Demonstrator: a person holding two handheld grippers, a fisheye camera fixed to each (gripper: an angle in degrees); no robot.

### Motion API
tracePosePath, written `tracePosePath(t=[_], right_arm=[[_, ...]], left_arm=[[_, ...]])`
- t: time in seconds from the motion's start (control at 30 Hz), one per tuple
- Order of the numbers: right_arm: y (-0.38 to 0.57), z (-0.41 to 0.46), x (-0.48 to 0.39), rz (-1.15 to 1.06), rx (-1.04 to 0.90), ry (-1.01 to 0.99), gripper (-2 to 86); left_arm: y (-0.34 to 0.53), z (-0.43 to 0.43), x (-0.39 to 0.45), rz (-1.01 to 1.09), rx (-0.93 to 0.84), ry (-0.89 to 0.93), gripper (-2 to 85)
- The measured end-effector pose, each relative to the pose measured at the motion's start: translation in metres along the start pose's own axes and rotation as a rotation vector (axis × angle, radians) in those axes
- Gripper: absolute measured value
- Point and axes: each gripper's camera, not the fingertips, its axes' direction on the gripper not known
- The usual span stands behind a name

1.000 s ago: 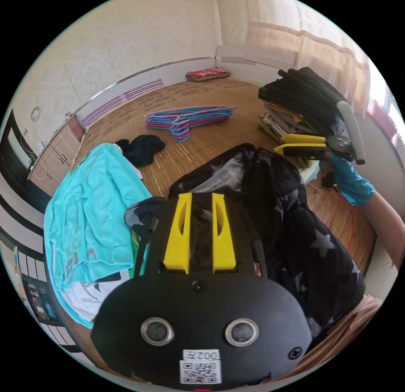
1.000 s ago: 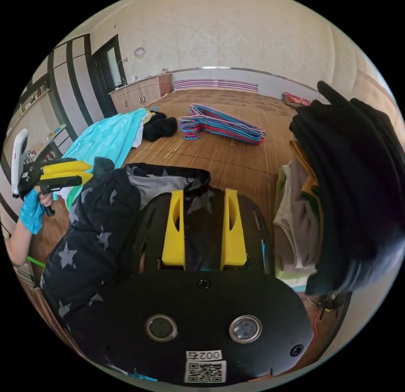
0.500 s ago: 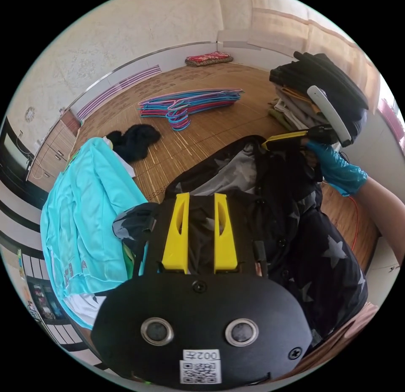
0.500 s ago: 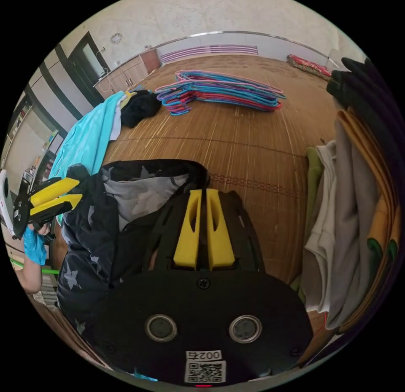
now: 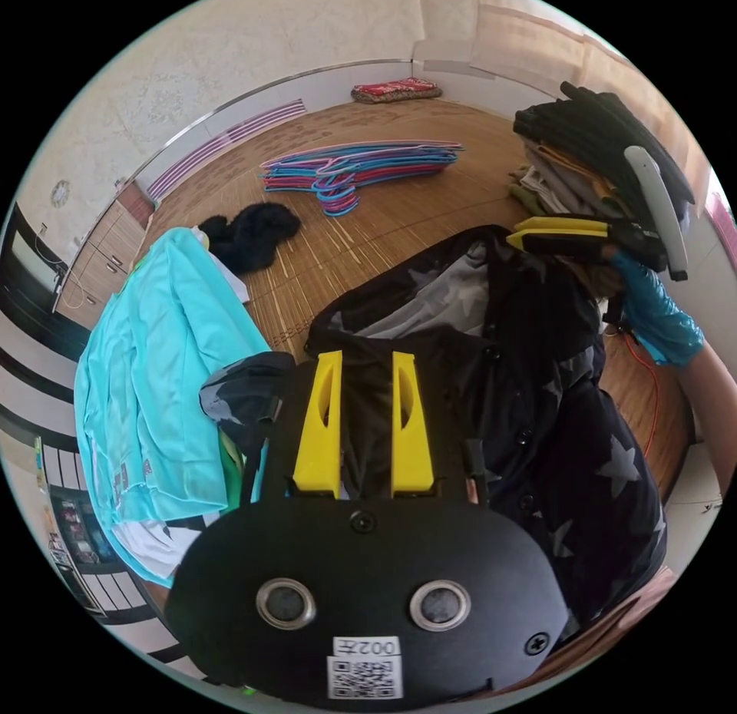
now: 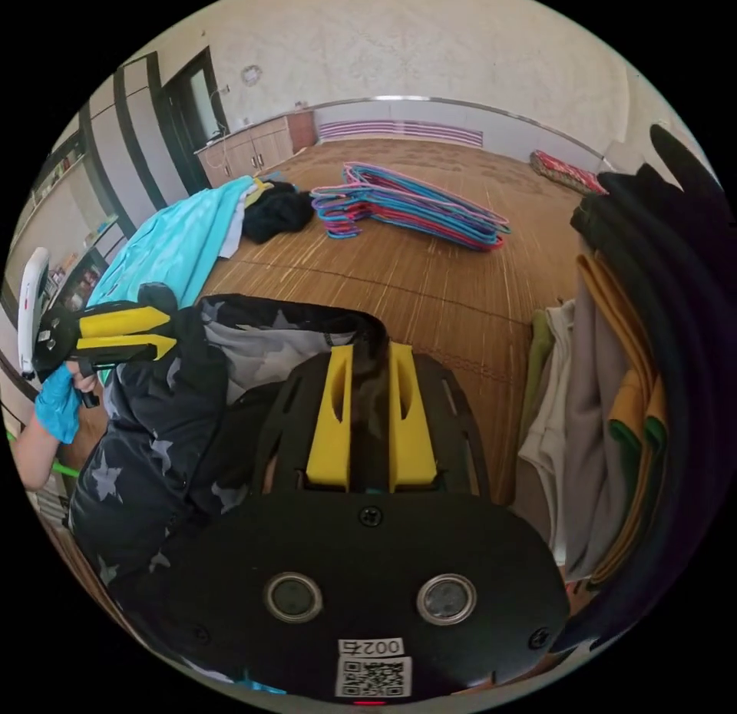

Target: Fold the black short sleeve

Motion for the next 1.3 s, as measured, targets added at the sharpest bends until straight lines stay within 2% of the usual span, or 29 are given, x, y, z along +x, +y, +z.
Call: tracePosePath(t=[0.2,0.53,0.67,0.77,0.9,1.13,1.3], right_arm=[[-0.002,0.016,0.018,-0.057,-0.1,0.061,9.9],[-0.026,0.039,0.053,0.077,-0.114,-0.129,11.9],[-0.03,0.032,0.061,0.082,-0.056,-0.217,13.1],[-0.034,0.043,0.061,0.066,-0.102,-0.258,13.8],[-0.038,0.055,0.056,0.041,-0.135,-0.233,13.2],[-0.046,0.06,0.045,-0.002,-0.149,-0.191,5.3],[-0.042,0.04,0.036,0.029,-0.033,-0.034,0.8]], left_arm=[[-0.036,0.006,-0.003,-0.038,-0.034,0.0,6.3],[-0.081,0.021,-0.015,-0.088,-0.08,0.007,6.5],[-0.097,0.025,-0.021,-0.097,-0.08,0.014,7.2],[-0.109,0.031,-0.025,-0.108,-0.087,0.028,7.4],[-0.125,0.039,-0.03,-0.104,-0.101,0.039,7.1],[-0.149,0.046,-0.039,-0.089,-0.09,0.043,5.6],[-0.174,0.044,-0.036,-0.01,-0.094,0.006,-0.1]])
